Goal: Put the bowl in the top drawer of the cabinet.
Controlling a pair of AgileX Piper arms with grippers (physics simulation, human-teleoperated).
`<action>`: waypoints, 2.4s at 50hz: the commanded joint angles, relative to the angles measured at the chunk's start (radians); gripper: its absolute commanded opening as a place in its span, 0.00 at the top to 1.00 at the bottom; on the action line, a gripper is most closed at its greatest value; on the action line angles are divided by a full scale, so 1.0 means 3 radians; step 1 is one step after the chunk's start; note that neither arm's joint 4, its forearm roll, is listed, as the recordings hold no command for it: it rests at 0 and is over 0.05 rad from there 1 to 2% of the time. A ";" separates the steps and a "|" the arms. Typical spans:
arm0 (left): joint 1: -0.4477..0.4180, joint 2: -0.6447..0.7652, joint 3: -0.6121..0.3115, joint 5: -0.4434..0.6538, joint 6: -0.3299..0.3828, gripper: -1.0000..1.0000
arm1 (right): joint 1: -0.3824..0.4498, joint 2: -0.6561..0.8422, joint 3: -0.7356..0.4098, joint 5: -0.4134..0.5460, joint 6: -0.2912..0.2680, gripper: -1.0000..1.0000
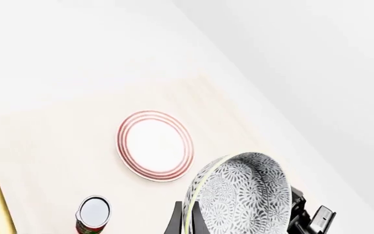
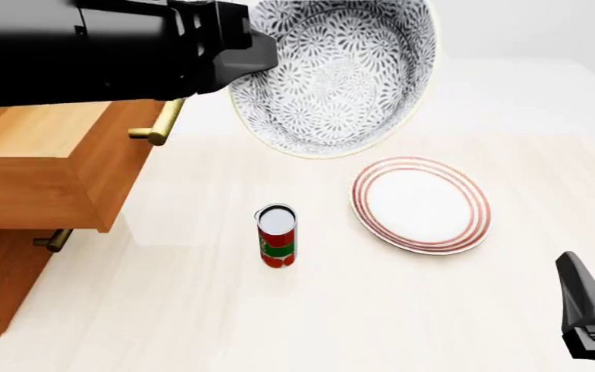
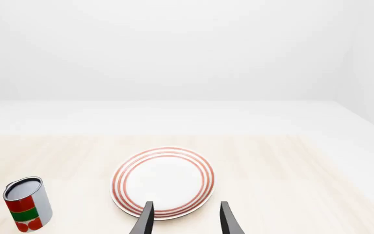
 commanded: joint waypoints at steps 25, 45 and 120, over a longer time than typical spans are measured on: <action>0.0657 -0.0297 -0.0199 0.0345 0.0034 1.00 | 0.0000 -0.0016 0.0001 0.0013 -0.0001 0.00; 0.0931 -0.0501 -0.0288 0.0482 -0.0025 1.00 | -0.0001 -0.0014 0.0001 0.0013 -0.0001 0.00; 0.2161 -0.0332 -0.0603 0.0696 -0.0011 1.00 | -0.0001 -0.0015 0.0001 0.0013 -0.0001 0.00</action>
